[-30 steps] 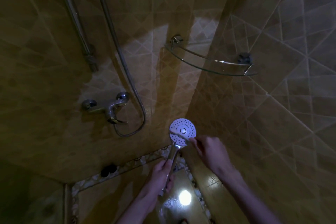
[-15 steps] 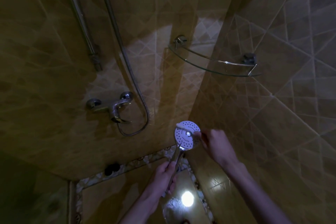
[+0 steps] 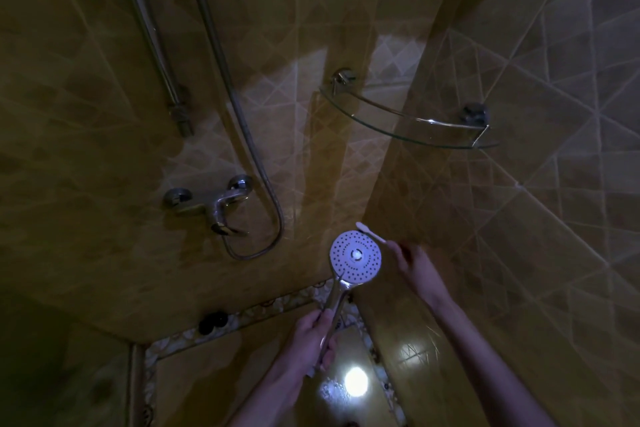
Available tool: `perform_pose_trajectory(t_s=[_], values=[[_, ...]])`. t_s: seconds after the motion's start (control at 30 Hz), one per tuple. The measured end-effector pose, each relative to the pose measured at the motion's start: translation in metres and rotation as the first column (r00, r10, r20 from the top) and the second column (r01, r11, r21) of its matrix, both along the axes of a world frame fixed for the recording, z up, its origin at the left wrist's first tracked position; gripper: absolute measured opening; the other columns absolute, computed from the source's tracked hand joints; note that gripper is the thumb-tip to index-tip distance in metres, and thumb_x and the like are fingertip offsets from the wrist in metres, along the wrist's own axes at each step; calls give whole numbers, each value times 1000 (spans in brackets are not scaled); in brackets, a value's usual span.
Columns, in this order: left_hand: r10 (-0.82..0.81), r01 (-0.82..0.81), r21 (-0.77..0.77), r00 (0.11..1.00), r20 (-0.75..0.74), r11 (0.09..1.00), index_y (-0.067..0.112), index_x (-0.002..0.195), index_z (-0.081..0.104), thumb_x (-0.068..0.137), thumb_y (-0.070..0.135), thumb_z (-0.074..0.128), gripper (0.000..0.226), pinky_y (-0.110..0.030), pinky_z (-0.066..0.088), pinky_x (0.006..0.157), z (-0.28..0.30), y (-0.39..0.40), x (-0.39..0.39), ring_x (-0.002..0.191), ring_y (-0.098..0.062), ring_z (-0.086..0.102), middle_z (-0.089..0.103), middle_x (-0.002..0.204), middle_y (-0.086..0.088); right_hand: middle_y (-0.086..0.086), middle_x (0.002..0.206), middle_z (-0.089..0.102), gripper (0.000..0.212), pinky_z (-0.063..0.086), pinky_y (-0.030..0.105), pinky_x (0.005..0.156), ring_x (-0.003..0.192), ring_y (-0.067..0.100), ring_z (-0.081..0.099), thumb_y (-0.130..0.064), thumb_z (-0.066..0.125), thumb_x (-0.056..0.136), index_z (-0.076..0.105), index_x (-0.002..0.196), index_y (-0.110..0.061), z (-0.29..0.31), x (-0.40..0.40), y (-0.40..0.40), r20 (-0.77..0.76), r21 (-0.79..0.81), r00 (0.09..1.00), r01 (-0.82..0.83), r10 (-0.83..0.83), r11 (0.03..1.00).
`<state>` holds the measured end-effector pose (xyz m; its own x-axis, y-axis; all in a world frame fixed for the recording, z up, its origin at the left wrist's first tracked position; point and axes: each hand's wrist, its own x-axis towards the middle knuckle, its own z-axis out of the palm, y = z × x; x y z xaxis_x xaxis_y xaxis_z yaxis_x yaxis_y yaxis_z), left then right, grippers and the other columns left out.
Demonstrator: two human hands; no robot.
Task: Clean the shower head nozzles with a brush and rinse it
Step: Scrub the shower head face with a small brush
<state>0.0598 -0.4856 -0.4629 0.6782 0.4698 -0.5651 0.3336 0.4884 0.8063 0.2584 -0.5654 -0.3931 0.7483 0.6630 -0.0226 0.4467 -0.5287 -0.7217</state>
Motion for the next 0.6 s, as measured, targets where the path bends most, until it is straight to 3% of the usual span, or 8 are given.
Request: perform_pose_trajectory(t_s=[0.1,0.17,0.23,0.3,0.4,0.5,0.6], values=[[16,-16,-10,1000,5,1000,13,76,53,97,24,46,25,-13,24,30,2,2,0,27,-11,38,50,44,2,-11,60,55,27,33,12,50,49,-9,52,-31,54,96,72,82,-17,-7,-20,-11,181,-65,971,-148,158,987],[21,-21,-6,1000,7,1000,12,75,53,97,24,45,26,-12,23,30,2,3,-1,26,-10,37,48,45,0,-12,50,49,38,29,12,46,43,-4,49,-44,48,96,65,72,-20,-14,-32,-21,263,-204,921,-237,286,950],[12,-12,-1,1000,9,1000,12,76,53,98,23,44,26,-12,22,30,3,4,-1,26,-10,37,47,47,-1,-13,44,42,38,27,14,46,43,-3,49,-42,50,95,58,65,-22,-16,-28,-21,293,-179,916,-228,273,957],[-1,1,-2,1000,8,1000,13,77,53,98,24,44,25,-12,22,31,3,4,-1,28,-10,37,47,49,-1,-18,50,45,30,29,13,48,50,-7,53,-28,55,96,58,66,-26,-13,-16,-11,228,-29,964,-135,138,990],[-5,5,-4,1000,4,1000,13,78,53,97,26,45,25,-14,21,34,4,5,-1,29,-11,37,49,49,1,3,75,61,22,36,21,65,71,6,54,-20,54,97,69,91,-5,-9,-5,0,-9,42,999,41,-41,998],[22,-22,-39,1000,12,999,11,77,52,98,23,44,26,-11,22,31,4,9,0,26,-11,37,48,47,0,2,55,59,34,34,27,52,53,14,52,-30,54,96,68,75,-8,-12,-19,-9,165,-65,971,-165,173,984],[43,-41,-59,999,27,997,11,75,50,97,22,44,26,-11,23,29,3,11,-1,24,-12,36,48,47,-1,4,50,57,43,32,26,50,48,15,52,-39,52,96,67,71,-8,-15,-23,-17,242,-195,917,-274,317,942]])
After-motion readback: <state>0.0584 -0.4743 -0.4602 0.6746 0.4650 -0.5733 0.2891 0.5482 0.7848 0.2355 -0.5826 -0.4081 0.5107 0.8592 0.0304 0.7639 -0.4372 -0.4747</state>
